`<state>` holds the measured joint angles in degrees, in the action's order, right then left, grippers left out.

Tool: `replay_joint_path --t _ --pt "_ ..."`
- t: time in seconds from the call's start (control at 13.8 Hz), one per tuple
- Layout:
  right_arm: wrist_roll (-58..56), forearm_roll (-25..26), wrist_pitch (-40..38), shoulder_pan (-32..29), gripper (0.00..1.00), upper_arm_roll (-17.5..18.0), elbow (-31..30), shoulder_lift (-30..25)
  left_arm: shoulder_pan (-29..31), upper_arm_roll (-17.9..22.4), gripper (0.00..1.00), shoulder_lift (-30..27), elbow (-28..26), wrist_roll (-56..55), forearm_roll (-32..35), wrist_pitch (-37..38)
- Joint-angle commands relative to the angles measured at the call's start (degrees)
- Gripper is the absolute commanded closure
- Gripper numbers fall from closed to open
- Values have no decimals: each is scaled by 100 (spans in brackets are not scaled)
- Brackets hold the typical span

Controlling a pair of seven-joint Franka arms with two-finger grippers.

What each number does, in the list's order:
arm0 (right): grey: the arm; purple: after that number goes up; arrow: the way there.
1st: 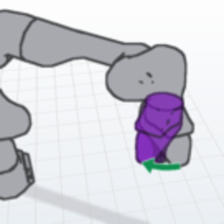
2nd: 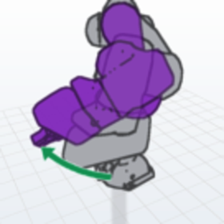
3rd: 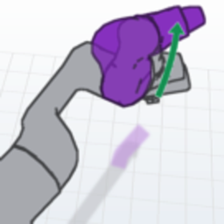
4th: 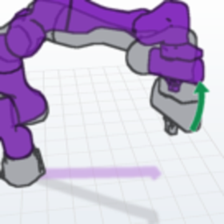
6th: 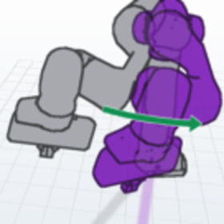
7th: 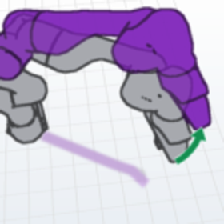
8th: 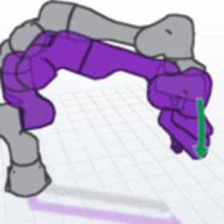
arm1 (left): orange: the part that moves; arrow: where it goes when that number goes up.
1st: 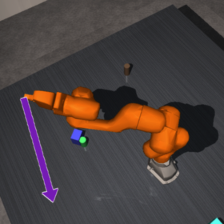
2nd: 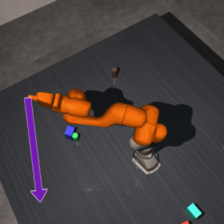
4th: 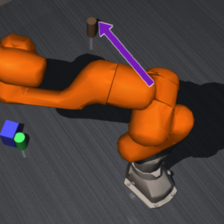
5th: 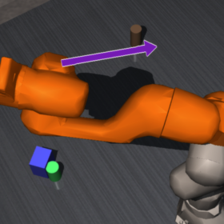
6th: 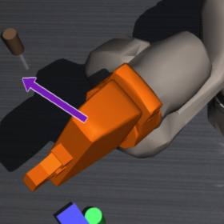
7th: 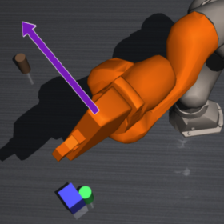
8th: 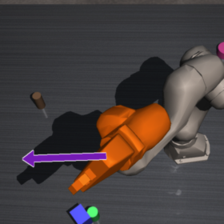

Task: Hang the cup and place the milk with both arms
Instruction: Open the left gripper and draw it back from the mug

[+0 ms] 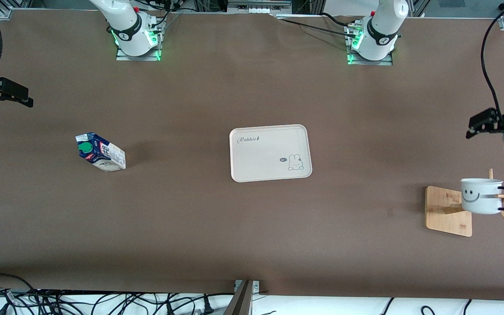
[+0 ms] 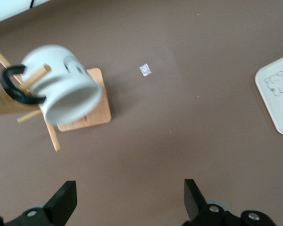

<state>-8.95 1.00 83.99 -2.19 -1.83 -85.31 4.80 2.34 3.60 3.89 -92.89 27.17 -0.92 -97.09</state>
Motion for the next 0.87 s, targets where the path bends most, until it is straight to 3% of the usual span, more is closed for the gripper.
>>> replay_joint_path --t 0.0,0.36,0.8 --pt "-2 50 48 -97 0 95 -152 -146 -32 -131 0 -791 -791 -377 -75 224" --pt "-10 50 21 -97 0 95 -152 -146 -23 -465 0 -855 -950 -1107 -66 208" --pt "-10 41 13 -97 0 95 -152 -146 -32 -483 0 -784 -942 -1388 -74 137"
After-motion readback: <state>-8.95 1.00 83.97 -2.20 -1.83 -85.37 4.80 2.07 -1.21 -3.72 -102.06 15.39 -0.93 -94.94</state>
